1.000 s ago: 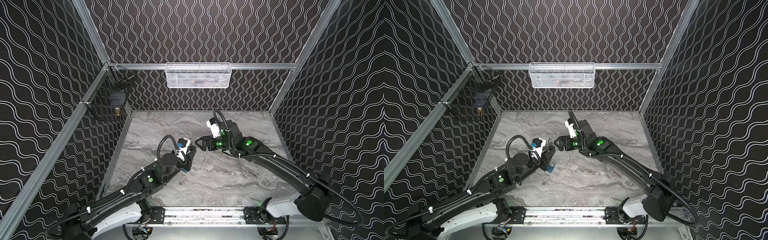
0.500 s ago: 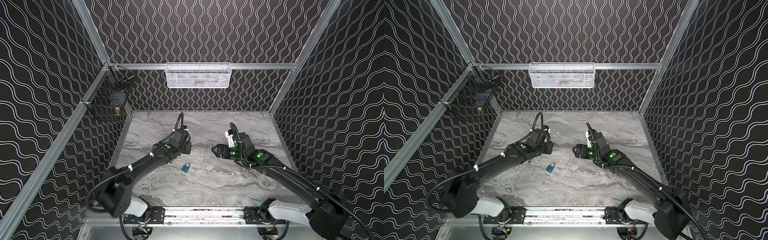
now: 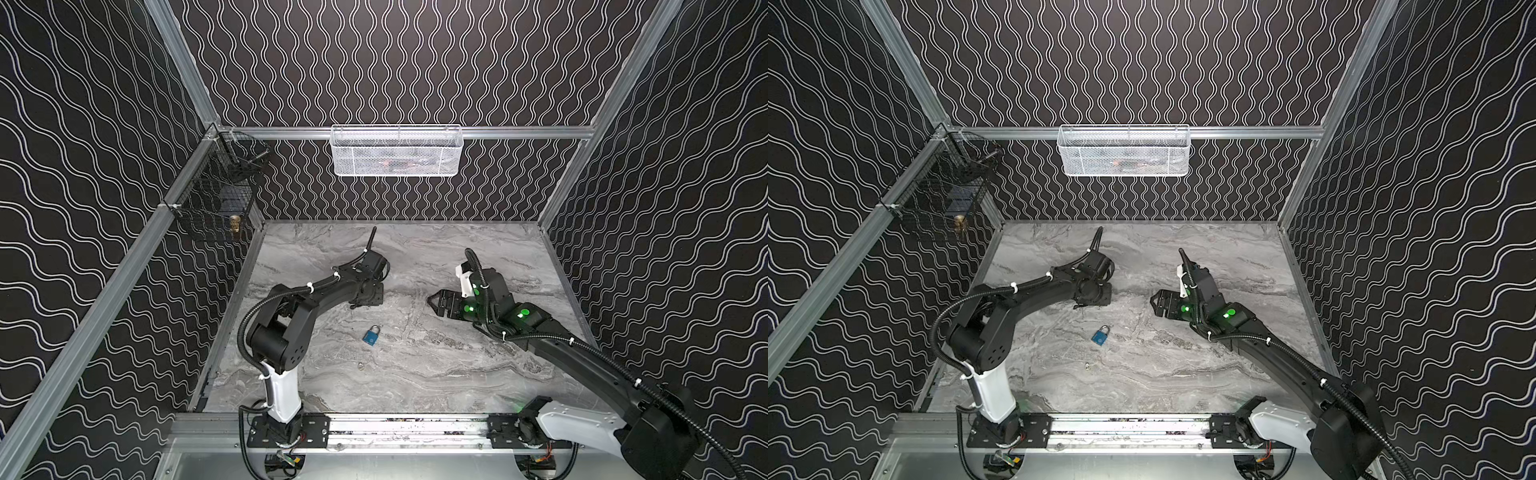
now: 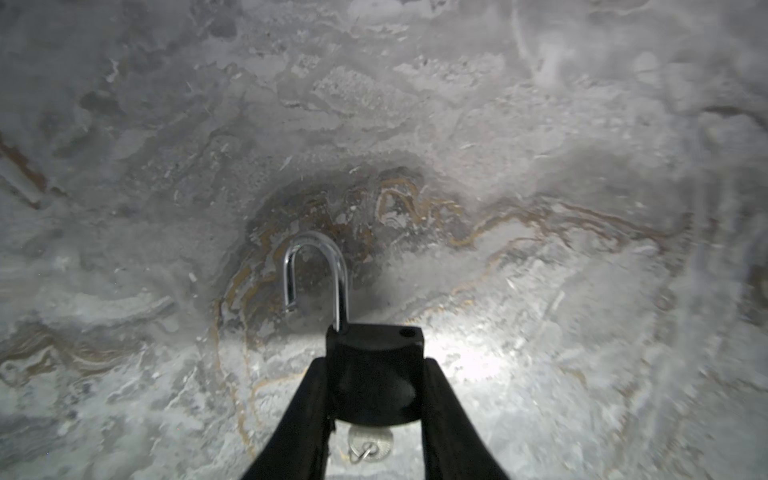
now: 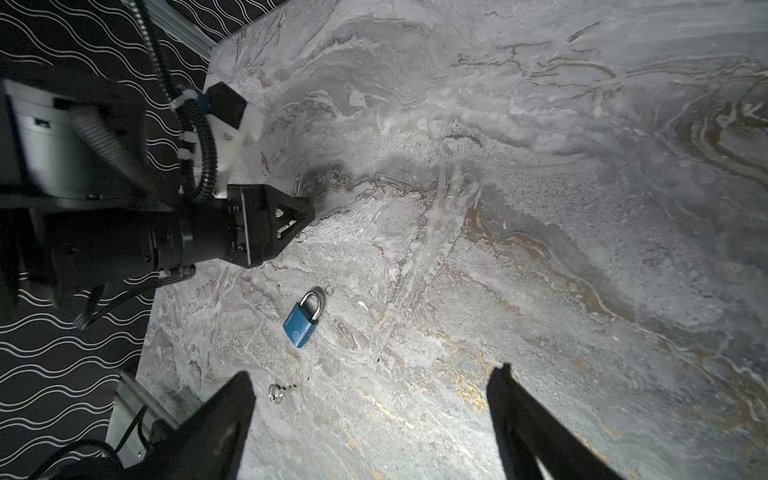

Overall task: Unlock with the key
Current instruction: 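Set the black padlock down with the left gripper while the right arm withdraws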

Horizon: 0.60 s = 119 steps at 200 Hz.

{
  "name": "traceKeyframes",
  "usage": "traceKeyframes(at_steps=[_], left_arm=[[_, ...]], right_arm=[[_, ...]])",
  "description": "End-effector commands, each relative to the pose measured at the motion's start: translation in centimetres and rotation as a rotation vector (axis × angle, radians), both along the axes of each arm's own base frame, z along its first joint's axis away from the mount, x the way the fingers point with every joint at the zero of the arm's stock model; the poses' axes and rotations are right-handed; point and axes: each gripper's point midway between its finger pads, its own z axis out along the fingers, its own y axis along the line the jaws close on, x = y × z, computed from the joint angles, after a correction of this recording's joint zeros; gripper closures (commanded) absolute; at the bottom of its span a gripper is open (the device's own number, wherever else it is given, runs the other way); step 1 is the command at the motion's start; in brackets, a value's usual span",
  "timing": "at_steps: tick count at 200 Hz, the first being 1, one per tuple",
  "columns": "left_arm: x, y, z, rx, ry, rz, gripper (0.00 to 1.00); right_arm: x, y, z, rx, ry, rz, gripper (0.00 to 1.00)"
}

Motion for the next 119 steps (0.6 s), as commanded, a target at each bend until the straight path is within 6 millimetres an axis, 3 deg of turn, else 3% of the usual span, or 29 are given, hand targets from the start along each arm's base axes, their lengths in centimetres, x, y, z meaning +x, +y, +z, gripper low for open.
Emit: traceKeyframes(at_steps=[1,56,119], left_arm=[[0.0,0.6,-0.5,0.032,0.023,0.023,1.00],[0.0,0.3,-2.1,0.040,0.062,0.025,0.99],[0.1,0.0,-2.5,0.031,0.079,0.025,0.64]], right_arm=[[0.5,0.5,0.8,0.026,-0.024,0.009,0.11],[0.7,0.9,0.8,0.028,-0.022,0.021,0.11],[0.6,1.2,0.6,0.024,-0.009,0.041,0.11]])
